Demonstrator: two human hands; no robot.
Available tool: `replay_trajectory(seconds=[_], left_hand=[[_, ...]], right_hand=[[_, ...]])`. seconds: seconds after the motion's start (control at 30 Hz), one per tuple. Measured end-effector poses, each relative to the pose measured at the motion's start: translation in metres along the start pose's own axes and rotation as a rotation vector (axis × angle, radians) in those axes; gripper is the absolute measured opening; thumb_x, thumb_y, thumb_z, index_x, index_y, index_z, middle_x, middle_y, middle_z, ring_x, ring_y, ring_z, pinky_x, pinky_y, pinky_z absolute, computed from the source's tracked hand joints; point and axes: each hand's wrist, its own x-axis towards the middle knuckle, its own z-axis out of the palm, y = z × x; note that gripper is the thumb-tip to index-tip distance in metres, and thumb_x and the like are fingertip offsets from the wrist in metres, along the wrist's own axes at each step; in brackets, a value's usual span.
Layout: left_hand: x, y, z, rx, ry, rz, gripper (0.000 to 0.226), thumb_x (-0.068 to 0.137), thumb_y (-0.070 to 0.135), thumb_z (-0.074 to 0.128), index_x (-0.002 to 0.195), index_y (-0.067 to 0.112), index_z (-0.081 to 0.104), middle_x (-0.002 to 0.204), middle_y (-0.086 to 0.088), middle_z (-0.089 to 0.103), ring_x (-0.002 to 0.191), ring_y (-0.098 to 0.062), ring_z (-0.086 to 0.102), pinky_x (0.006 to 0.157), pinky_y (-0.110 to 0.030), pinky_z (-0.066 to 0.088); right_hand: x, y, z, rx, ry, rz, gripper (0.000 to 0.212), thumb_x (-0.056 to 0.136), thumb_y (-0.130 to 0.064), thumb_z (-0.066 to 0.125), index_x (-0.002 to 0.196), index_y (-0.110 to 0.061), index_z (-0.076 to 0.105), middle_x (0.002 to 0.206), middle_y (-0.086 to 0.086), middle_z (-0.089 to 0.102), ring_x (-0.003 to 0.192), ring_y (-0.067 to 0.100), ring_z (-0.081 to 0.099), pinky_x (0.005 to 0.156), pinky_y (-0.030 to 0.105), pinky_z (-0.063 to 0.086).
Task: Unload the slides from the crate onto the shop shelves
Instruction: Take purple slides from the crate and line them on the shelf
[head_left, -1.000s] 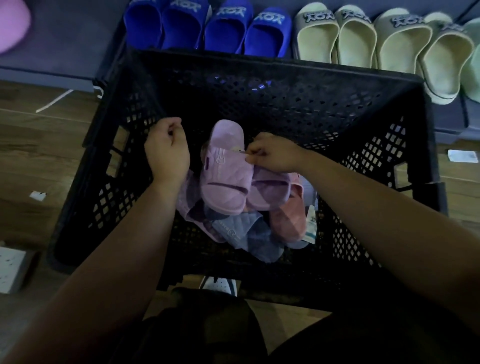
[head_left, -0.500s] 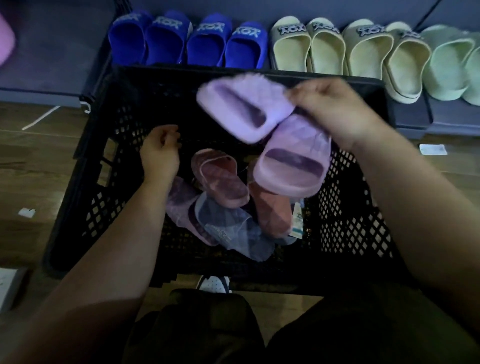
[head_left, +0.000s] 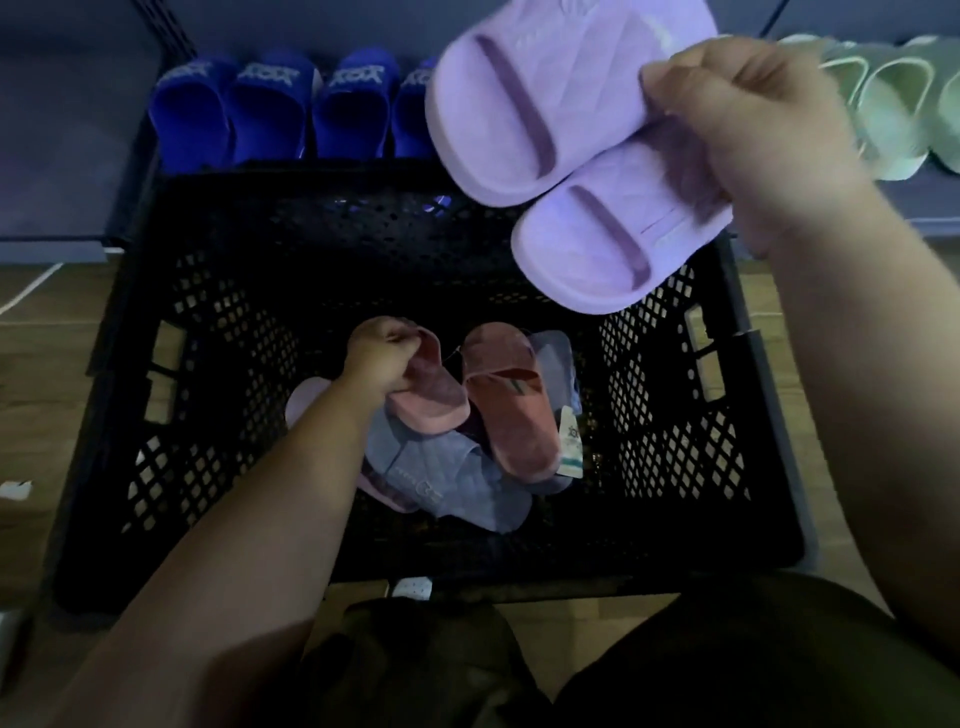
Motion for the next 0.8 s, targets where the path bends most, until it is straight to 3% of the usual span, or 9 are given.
replay_trajectory(seconds=[0.1,0.2,0.27,0.33,0.4,0.47,0.53,0.63,0.8], left_hand=[[0.004,0.005,0.017,-0.462,0.002,-0.156,0.037,0.099,0.014,0.048,0.135,0.021,0.049,0.127,-0.009,0.054,0.114,-0.030,0.056,0.082,-0.036,0.048],[0.008,0.007,0.025,-0.569,0.068,-0.206,0.039,0.100,0.011,0.043,0.139,0.005,0.043,0.136,-0.016,0.053,0.127,-0.032,0.050,0.092,-0.033,0.047],[0.006,0.011,0.028,-0.623,0.113,-0.248,0.032,0.102,0.013,0.040,0.130,0.000,0.048,0.115,-0.018,0.064,0.116,-0.033,0.059,0.077,-0.028,0.053],[-0.004,0.019,0.031,-0.744,0.118,-0.307,0.020,0.103,0.016,0.040,0.101,0.003,0.055,0.071,-0.010,0.065,0.076,-0.030,0.071,0.047,-0.020,0.050],[-0.011,0.024,0.037,-0.841,0.108,-0.359,0.023,0.103,0.013,0.038,0.082,0.007,0.047,0.057,-0.012,0.059,0.053,-0.026,0.063,0.034,-0.020,0.047],[-0.025,0.022,0.048,-0.830,0.044,-0.374,0.018,0.099,0.004,0.036,0.088,0.003,0.049,0.070,-0.015,0.050,0.061,-0.026,0.053,0.033,-0.027,0.049],[-0.034,0.013,0.060,-0.759,-0.035,-0.363,0.031,0.096,0.002,0.039,0.126,0.002,0.047,0.088,-0.017,0.053,0.064,-0.027,0.053,0.036,-0.033,0.052],[-0.030,-0.003,0.073,-0.717,-0.076,-0.356,0.061,0.100,0.016,0.041,0.149,0.038,0.012,0.125,-0.011,0.054,0.069,-0.031,0.063,0.050,-0.042,0.058],[-0.033,0.002,0.089,-0.906,-0.072,-0.326,0.037,0.100,0.016,0.039,0.137,0.024,0.043,0.096,-0.008,0.061,0.077,-0.026,0.060,0.069,-0.039,0.054]], right_hand=[[0.000,0.012,0.010,-0.040,0.000,-0.045,0.020,0.087,-0.027,0.064,0.071,-0.015,0.064,0.045,-0.011,0.050,0.040,0.004,0.042,0.039,0.022,0.032],[0.003,0.024,0.019,-0.069,-0.004,-0.079,0.025,0.088,-0.024,0.063,0.074,-0.003,0.065,0.048,-0.013,0.050,0.048,0.001,0.043,0.049,0.017,0.036],[0.006,0.029,0.025,-0.105,-0.012,-0.097,0.026,0.086,-0.026,0.062,0.071,-0.005,0.065,0.053,-0.014,0.050,0.054,0.003,0.043,0.056,0.021,0.038],[0.009,0.032,0.029,-0.153,-0.031,-0.092,0.025,0.085,-0.029,0.062,0.062,-0.020,0.060,0.049,-0.017,0.050,0.055,0.000,0.042,0.059,0.022,0.038],[0.013,0.034,0.030,-0.174,-0.041,-0.078,0.026,0.084,-0.032,0.062,0.060,-0.023,0.057,0.047,-0.020,0.051,0.054,-0.001,0.043,0.059,0.023,0.038],[0.014,0.037,0.030,-0.166,-0.044,-0.076,0.026,0.083,-0.033,0.063,0.063,-0.017,0.062,0.047,-0.018,0.052,0.053,0.002,0.044,0.060,0.024,0.040],[0.016,0.038,0.030,-0.168,-0.049,-0.079,0.028,0.083,-0.034,0.063,0.068,-0.011,0.065,0.049,-0.017,0.052,0.055,0.002,0.044,0.061,0.025,0.040],[0.017,0.038,0.031,-0.157,-0.066,-0.067,0.026,0.082,-0.036,0.063,0.068,-0.014,0.066,0.050,-0.018,0.052,0.054,0.001,0.044,0.061,0.026,0.039],[0.016,0.041,0.029,-0.135,-0.093,-0.055,0.026,0.082,-0.035,0.064,0.068,-0.013,0.065,0.053,-0.016,0.052,0.055,0.002,0.044,0.062,0.026,0.038]])
